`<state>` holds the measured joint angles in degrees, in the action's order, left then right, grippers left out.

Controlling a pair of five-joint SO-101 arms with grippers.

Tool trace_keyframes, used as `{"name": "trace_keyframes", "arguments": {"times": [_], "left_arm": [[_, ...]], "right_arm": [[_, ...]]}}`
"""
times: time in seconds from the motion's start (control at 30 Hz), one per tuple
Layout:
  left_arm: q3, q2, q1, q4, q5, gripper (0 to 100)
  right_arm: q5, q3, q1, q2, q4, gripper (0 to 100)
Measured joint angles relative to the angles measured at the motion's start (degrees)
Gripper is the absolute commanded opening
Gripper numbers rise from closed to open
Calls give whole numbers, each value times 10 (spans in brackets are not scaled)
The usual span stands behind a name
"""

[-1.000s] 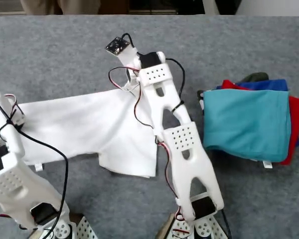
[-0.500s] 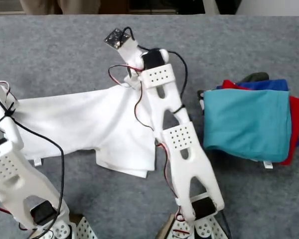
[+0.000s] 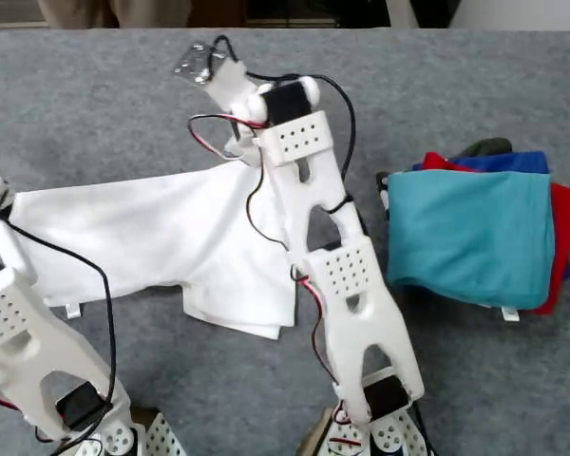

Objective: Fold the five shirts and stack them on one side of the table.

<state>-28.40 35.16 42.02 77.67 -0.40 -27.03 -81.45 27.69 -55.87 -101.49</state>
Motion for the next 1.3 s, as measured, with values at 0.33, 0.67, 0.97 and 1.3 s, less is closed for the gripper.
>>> {"name": "trace_keyframes", "arguments": {"times": [0.33, 0.67, 0.97, 1.3], "left_arm": [[77, -73, 58, 5, -83, 67], [388, -205, 76, -256, -54, 67], [420, -206, 118, -402, 30, 67], [420, -192, 120, -406, 34, 67]], "right_arm": [[-79, 363, 91, 288, 1, 216], [-92, 730, 178, 429, 105, 221], [-73, 956, 247, 453, 236, 221], [-47, 1029, 257, 453, 290, 292]]}}
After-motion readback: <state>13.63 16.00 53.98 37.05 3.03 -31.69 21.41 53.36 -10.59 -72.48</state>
